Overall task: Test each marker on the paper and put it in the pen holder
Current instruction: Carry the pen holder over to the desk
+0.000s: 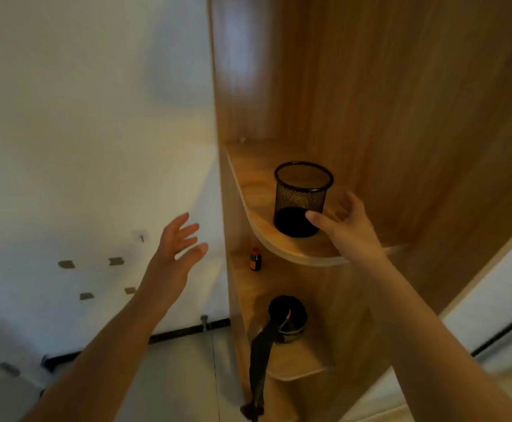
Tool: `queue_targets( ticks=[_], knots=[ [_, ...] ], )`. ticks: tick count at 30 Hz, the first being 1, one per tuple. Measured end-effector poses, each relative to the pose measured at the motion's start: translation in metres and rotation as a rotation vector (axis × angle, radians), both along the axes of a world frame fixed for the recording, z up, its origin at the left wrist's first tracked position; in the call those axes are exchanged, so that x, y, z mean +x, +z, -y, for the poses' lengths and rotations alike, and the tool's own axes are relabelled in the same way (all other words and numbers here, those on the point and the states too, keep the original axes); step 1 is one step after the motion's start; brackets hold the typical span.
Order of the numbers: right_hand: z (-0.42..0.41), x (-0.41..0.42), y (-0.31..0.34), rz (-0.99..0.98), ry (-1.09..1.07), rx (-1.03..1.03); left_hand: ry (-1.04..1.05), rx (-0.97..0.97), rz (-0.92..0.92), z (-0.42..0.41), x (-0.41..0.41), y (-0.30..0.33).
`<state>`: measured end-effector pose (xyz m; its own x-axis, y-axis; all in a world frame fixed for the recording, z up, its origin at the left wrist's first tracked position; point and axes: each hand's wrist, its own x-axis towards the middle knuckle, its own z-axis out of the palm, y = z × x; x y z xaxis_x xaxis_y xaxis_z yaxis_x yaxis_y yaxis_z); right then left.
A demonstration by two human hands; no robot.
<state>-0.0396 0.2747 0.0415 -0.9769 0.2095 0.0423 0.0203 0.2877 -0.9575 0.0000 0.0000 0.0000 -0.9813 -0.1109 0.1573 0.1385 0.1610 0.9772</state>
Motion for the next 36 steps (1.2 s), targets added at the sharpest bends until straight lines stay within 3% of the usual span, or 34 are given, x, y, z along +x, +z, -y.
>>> queue_targets(
  ticks=[9,14,20,23,28,36],
  knots=[
    [0.025,-0.026,-0.002,-0.145,0.069,0.071,0.006,-0.02,0.015,0.0,-0.004,-0.005],
    [0.036,-0.025,0.007,-0.121,0.098,-0.001,0.021,-0.019,0.006,0.002,0.002,0.004],
    [0.073,0.017,0.015,-0.229,0.346,-0.099,0.043,0.118,-0.027,0.017,0.033,0.001],
    [0.096,0.046,-0.014,-0.208,0.509,-0.102,0.157,0.109,0.006,0.027,0.074,-0.019],
    [0.121,0.076,-0.095,0.1,0.797,-0.072,0.488,0.087,0.121,0.03,0.173,-0.076],
    [0.159,0.184,-0.207,0.491,1.288,0.273,1.091,0.179,0.454,-0.031,0.397,-0.156]
  ],
)
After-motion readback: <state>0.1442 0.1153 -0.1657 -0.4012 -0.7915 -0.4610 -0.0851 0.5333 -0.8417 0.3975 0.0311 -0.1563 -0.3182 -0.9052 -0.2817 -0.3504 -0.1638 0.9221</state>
